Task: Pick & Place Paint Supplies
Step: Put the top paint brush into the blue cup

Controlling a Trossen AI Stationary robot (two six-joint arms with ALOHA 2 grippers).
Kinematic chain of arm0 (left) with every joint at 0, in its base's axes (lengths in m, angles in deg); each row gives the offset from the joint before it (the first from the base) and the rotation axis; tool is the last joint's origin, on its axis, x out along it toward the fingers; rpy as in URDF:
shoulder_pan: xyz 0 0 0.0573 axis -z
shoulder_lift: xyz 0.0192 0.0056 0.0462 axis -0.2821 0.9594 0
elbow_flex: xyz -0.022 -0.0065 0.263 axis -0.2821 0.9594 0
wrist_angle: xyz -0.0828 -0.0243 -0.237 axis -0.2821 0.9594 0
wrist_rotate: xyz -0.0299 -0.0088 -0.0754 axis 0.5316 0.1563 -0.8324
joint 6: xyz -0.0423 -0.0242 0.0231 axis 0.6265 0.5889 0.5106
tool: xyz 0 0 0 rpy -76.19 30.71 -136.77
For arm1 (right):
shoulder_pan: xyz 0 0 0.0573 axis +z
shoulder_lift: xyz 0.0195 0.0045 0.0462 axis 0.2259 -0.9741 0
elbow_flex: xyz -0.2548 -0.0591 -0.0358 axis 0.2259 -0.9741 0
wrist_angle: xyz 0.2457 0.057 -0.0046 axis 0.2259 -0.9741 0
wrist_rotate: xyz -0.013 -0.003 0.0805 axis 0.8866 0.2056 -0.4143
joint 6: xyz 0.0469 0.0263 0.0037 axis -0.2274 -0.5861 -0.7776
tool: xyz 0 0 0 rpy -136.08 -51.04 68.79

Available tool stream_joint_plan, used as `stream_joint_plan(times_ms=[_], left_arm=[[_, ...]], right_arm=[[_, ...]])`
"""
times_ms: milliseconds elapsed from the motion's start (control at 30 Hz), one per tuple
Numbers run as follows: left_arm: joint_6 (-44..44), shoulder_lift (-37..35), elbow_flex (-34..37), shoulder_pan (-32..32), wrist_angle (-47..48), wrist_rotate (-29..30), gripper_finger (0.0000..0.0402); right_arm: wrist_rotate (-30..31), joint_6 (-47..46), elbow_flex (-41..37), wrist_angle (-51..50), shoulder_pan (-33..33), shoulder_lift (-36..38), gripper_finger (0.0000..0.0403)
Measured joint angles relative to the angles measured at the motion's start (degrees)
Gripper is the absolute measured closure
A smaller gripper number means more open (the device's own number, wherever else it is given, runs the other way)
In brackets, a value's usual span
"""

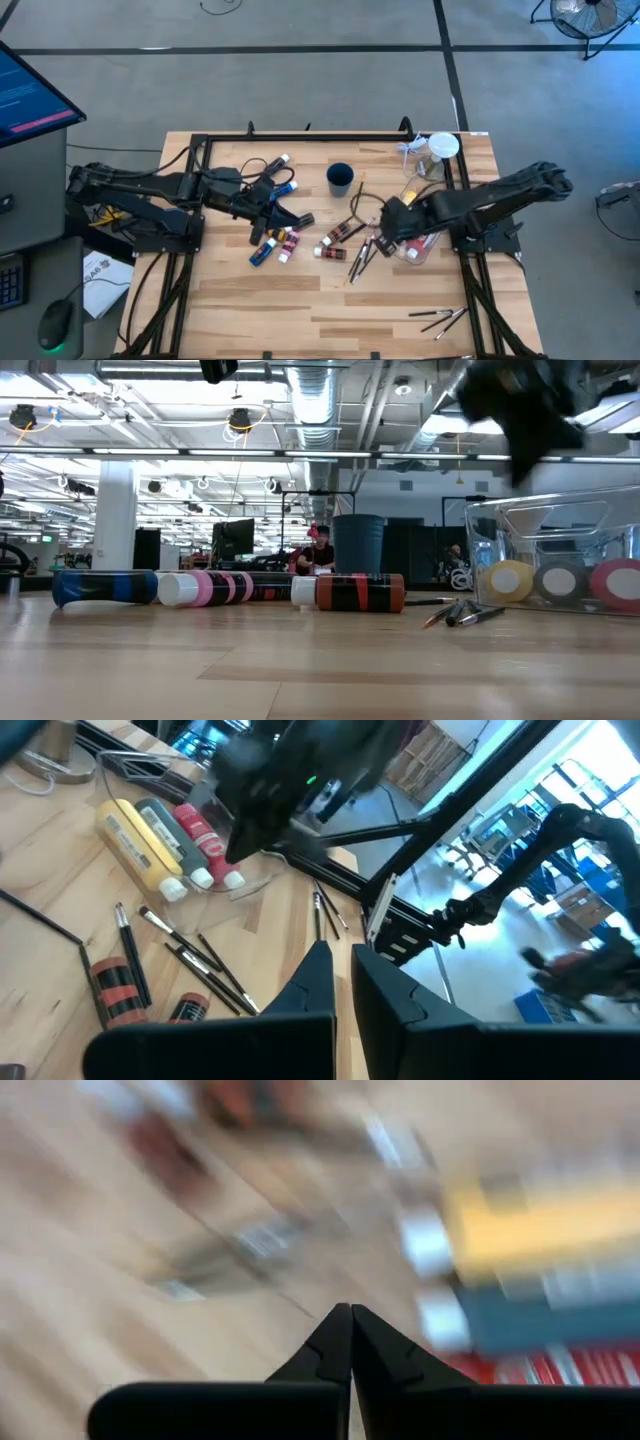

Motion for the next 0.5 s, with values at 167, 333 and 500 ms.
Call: stream_joint_plan(times_ms=[167,333,500], left_arm=[[-0.03,0.0,0.0,-0.56,-0.01,5.23,0.0401],[0.02,1.07,-0.07,-4.04,0.04,6.26,0.0401],[3.88,5.67,-0.06,-11.3,-1.96,-8.18,0.0401]], right_arm=[[3.65,12.71,5.75,12.65,0.04,5.19,0.0403],[4.46,20.46,7.75,23.21,-0.55,8.92,0.0403],[4.67,24.98,7.89,28.12,-2.87,11.23,0.0403]])
